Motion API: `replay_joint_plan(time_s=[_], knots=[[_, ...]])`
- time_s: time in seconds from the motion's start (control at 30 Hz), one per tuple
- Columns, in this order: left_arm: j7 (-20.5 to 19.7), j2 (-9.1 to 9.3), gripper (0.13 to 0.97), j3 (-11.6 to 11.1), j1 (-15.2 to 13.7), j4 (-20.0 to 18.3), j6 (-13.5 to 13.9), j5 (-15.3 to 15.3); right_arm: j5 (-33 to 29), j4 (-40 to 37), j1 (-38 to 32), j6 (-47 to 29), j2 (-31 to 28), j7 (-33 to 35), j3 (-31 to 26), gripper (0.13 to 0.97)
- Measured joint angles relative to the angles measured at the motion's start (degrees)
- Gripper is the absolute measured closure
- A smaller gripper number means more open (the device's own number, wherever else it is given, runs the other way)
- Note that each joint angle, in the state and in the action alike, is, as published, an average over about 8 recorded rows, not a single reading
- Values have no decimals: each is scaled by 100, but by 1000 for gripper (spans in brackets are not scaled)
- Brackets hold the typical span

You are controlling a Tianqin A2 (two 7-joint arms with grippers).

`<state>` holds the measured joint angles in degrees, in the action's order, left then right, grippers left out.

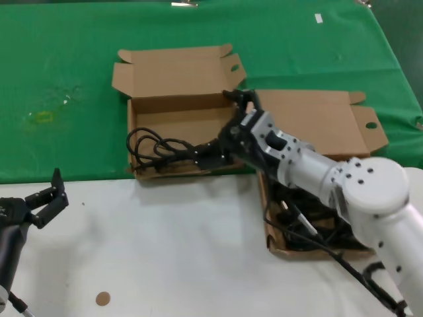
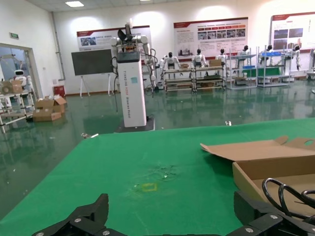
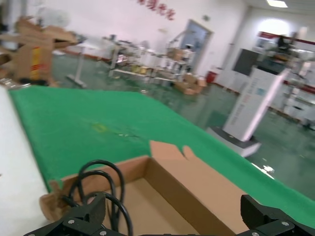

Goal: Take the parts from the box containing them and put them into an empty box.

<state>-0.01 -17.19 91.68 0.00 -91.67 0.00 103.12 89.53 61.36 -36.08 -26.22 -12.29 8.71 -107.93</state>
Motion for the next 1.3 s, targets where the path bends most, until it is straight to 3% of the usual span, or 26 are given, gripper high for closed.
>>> replay_joint_plan(time_s=[0.3,0.97,1.3], knots=[[-1,0,169,0,0,0,0,0,363,808,962,699,-131,-232,434,129],[1,0,132,0,0,0,0,1,1154,2571,3061,2223,-415,-739,1379,129],[1,0,132,0,0,0,0,1,1259,2805,3339,2427,-453,-807,1505,129]])
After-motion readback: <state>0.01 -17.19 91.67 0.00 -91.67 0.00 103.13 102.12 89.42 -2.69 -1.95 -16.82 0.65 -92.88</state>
